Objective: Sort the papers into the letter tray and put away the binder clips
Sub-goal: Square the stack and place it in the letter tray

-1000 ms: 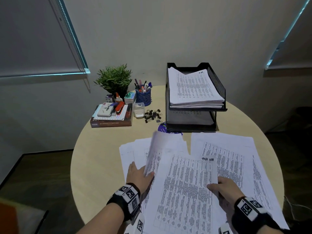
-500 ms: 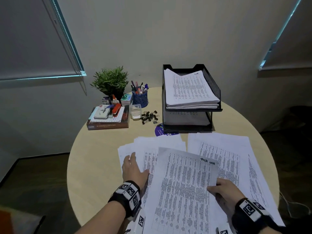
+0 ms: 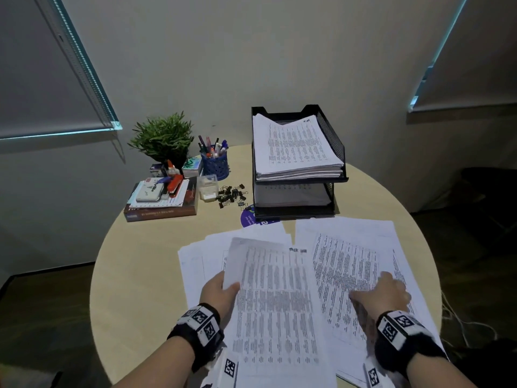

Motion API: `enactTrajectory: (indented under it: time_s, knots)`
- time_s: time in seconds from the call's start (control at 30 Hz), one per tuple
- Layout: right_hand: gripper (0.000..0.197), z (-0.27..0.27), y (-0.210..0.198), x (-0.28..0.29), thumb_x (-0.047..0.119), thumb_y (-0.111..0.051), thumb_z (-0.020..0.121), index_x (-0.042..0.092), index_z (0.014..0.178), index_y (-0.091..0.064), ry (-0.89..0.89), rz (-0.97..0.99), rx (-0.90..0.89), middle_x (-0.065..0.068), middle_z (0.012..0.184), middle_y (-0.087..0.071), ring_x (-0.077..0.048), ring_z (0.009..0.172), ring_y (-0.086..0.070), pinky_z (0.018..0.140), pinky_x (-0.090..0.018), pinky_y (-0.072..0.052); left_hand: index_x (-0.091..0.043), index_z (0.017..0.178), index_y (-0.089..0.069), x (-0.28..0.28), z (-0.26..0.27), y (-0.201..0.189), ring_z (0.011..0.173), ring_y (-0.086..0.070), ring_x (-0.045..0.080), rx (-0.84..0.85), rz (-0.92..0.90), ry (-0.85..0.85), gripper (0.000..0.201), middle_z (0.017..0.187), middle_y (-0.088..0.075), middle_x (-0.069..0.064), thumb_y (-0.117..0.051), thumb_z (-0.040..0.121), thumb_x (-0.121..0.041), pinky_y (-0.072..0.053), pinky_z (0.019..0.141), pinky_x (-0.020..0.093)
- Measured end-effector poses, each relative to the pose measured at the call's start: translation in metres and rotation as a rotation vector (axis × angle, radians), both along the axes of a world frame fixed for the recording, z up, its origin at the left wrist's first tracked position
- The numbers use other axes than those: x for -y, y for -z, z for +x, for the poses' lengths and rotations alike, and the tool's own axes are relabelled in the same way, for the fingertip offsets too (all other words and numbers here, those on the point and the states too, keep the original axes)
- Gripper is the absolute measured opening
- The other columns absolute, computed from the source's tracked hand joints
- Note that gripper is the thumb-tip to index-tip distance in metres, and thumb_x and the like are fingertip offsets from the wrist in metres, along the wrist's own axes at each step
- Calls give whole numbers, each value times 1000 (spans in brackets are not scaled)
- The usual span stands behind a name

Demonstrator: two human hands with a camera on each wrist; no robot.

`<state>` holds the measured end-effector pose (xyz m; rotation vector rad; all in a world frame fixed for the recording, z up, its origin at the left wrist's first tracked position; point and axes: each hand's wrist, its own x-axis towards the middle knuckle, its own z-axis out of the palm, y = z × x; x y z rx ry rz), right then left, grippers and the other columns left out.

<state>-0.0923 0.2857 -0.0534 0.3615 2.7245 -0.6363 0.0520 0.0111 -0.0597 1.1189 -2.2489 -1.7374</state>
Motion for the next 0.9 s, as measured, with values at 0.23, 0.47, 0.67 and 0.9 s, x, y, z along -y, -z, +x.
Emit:
enactTrajectory:
  time_s: [0.23,0.47,0.67,0.9]
  knots:
    - [118,-23,-1,-11,30,-88,61,0,145,-11,-9,8,139,-26,143,-33,-40,125,-44,95,-45,-47,-23,101,-61,11,-2,3,95,-66,26,-58,156,-128,21,105,-68,7,-48,94,-7,-53,86,45]
    - [78,-6,0,-11,20,-67,85,8,143,-17,-370,185,-24,-15,139,-32,-31,126,-37,94,-37,-46,0,119,-53,-8,-3,-18,88,-59,27,-129,222,-165,26,105,-62,17,-42,95,5,-47,69,26]
    - [75,5,-8,-12,8,-48,89,19,150,-6,-589,387,-78,-17,146,-16,-30,131,-28,98,-35,-40,4,118,-53,-14,-7,-20,97,-59,33,-163,295,-227,28,111,-60,23,-44,92,9,-45,87,40]
    - [86,9,-9,-18,-3,-49,84,12,151,3,-811,491,-43,-20,153,26,-35,144,16,114,-55,3,2,117,-55,-25,-10,-18,91,-63,30,-192,317,-296,27,104,-66,18,-47,92,7,-47,82,37]
